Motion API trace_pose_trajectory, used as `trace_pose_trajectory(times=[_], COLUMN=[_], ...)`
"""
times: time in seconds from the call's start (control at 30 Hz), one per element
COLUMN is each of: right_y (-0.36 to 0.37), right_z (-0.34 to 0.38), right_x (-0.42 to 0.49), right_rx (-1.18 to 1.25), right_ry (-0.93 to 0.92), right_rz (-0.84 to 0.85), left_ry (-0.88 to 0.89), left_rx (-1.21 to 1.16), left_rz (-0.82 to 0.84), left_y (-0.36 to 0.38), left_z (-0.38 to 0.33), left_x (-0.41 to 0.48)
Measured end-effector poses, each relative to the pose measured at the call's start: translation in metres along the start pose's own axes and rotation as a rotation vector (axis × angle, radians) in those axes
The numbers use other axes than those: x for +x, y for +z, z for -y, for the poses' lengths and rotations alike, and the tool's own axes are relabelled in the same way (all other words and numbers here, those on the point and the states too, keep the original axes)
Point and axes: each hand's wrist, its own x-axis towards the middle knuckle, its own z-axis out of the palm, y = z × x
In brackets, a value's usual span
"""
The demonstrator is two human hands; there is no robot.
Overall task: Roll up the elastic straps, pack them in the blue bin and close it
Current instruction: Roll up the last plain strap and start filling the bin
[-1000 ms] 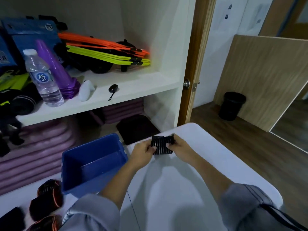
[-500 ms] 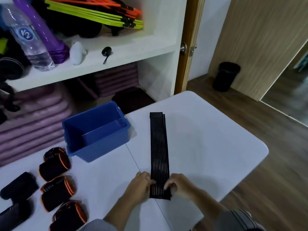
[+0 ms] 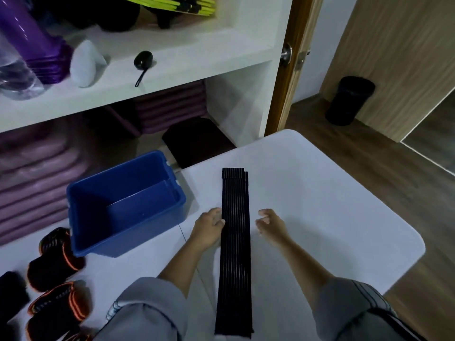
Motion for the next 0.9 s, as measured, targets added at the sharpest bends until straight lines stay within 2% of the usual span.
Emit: trace_pose_trajectory(times=[0.2, 0.4, 0.53, 0.7, 0.9], right_y=[-0.002, 0.005, 0.012, 0.013, 0.016], right_z=[0.044, 0.073, 0.073, 0.072, 0.068], right_x=[0.084, 0.131, 0.142, 0.145, 0.144], right_rx=[-0.045, -0.111, -0.09, -0.049, 0.001], right_ry=[-0.038, -0.121, -0.113, -0.152, -0.133], right_rz=[0.064, 0.033, 0.002, -0.044, -0.015], left_ry=[-0.07, -0.094, -0.132, -0.098, -0.081], left_rx=[0.007, 0.036, 0.1, 0.12, -0.035], left_rz=[-0.081, -0.079, -0.061, -0.093, -0.144], left_y=[-0.012, -0.017, -0.009, 0.003, 0.002], left_z=[-0.033, -0.038, -0.035, -0.037, -0.044], left_x=[0.095, 0.156, 0.175, 0.178, 0.176])
